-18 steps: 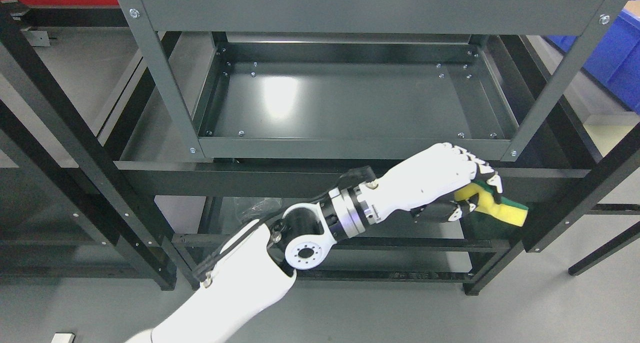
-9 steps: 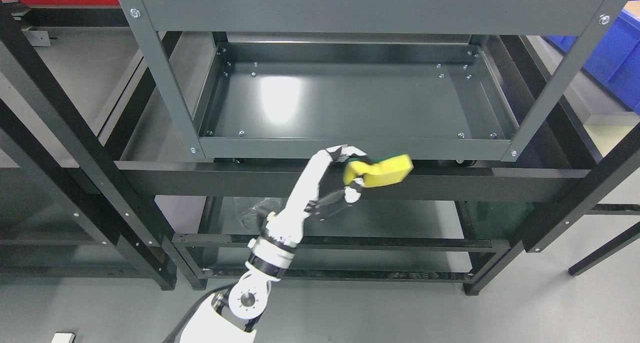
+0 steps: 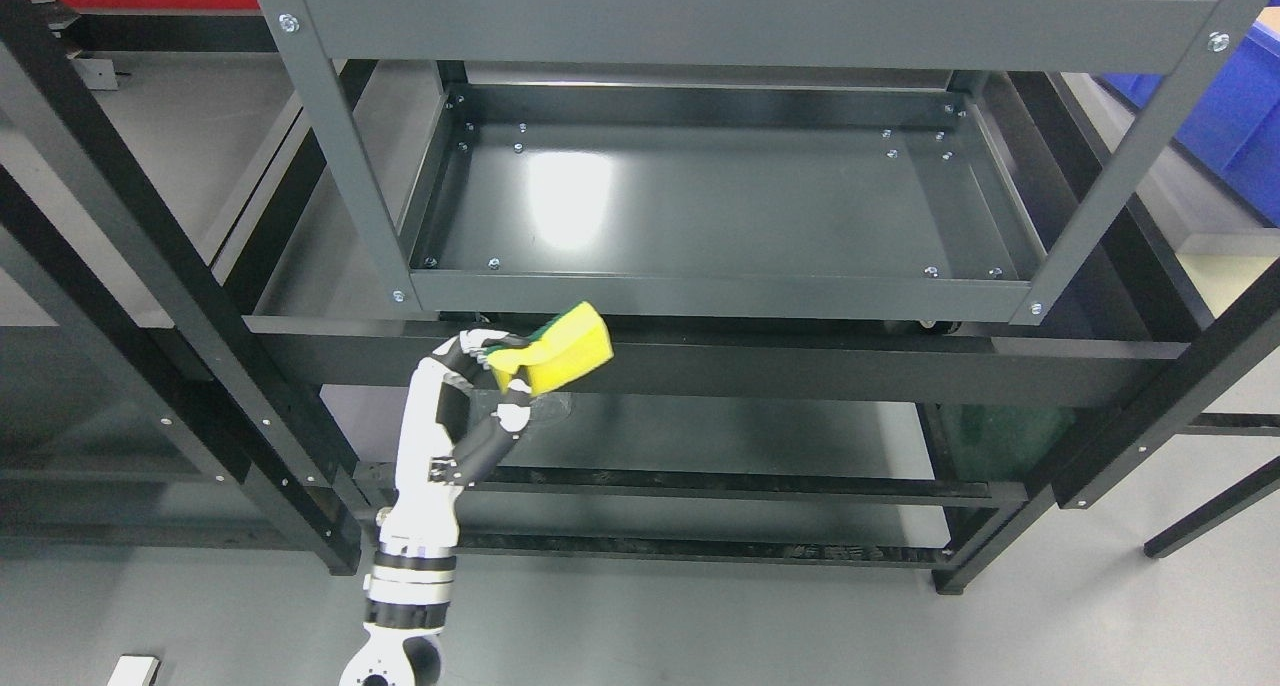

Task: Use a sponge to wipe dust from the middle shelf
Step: 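Withdraw the left hand holding the sponge down out of the shelf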

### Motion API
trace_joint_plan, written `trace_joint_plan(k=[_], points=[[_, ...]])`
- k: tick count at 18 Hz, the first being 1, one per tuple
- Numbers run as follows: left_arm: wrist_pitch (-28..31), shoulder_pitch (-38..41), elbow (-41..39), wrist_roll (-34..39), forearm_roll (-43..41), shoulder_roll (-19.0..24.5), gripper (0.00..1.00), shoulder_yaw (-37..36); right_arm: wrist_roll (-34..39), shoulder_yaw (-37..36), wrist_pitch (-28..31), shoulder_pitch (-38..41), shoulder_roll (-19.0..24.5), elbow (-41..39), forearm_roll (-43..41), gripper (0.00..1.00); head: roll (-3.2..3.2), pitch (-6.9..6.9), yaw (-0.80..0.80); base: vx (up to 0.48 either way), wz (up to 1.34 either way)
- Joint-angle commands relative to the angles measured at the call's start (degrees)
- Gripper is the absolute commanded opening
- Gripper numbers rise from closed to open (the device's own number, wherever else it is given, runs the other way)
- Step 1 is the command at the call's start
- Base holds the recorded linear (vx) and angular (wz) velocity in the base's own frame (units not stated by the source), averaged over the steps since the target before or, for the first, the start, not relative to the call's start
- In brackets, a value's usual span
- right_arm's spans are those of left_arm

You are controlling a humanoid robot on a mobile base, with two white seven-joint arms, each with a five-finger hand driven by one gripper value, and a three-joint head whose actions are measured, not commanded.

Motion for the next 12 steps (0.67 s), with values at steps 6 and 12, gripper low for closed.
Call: trace_joint_plan(k=[6,12], points=[[-0.2,4.6,-3.3,-0.4,2.4,0.9,0.01,10.6,0.0,0.0,0.0,0.0,-1.0,-1.0,0.0,1.00,0.00,0.00,0.00,-0.005,0.03],[-0.2,4.6,-3.1,-2.5,2.4,0.9,0.01,8.4,0.0,0.0,0.0,0.0,-1.0,-1.0,0.0,1.00,0.00,0.00,0.00,-0.001,0.00]])
